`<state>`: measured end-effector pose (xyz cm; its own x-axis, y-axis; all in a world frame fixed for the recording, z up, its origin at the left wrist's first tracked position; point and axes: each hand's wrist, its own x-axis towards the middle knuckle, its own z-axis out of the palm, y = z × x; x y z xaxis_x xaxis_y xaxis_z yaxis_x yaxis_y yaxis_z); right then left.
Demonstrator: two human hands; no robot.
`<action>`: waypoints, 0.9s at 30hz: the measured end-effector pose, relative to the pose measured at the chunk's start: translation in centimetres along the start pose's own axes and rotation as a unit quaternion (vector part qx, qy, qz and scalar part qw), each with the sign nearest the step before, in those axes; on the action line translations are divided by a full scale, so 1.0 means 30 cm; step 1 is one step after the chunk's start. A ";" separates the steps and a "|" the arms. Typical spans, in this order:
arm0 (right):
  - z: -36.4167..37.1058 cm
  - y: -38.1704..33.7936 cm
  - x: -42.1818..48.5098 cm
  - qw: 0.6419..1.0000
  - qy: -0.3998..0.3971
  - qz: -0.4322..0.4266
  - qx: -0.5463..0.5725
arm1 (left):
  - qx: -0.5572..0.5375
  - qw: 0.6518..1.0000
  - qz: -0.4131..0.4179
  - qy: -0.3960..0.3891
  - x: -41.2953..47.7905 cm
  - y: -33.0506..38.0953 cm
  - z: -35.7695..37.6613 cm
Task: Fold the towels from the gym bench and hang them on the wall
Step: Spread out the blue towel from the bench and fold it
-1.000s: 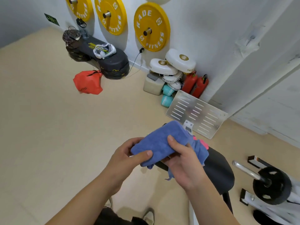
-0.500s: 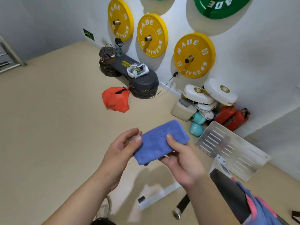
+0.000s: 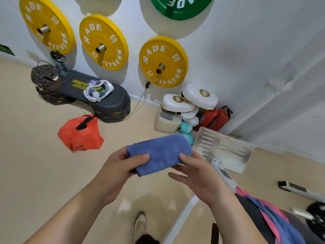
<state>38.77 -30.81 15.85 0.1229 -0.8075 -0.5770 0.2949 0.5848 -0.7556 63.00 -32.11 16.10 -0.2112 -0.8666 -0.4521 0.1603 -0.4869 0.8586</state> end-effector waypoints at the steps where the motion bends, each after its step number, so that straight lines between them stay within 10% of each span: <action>1: -0.030 -0.044 0.040 1.000 0.007 -0.007 -0.015 | 0.008 1.000 0.001 -0.020 0.070 0.040 0.013; 12: -0.256 -0.665 0.553 0.988 -0.031 -0.089 -0.119 | 0.108 0.992 0.016 -0.058 0.841 0.521 0.192; 27: -0.660 -1.285 0.908 0.923 0.338 -0.175 0.051 | 0.261 0.939 -0.016 -0.224 1.900 0.955 0.906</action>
<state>12.00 -73.82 23.13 -0.6060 -0.6924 -0.3917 0.2976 0.2594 -0.9188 29.34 -92.51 21.50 -0.6113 -0.6622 -0.4334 -0.3227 -0.2915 0.9005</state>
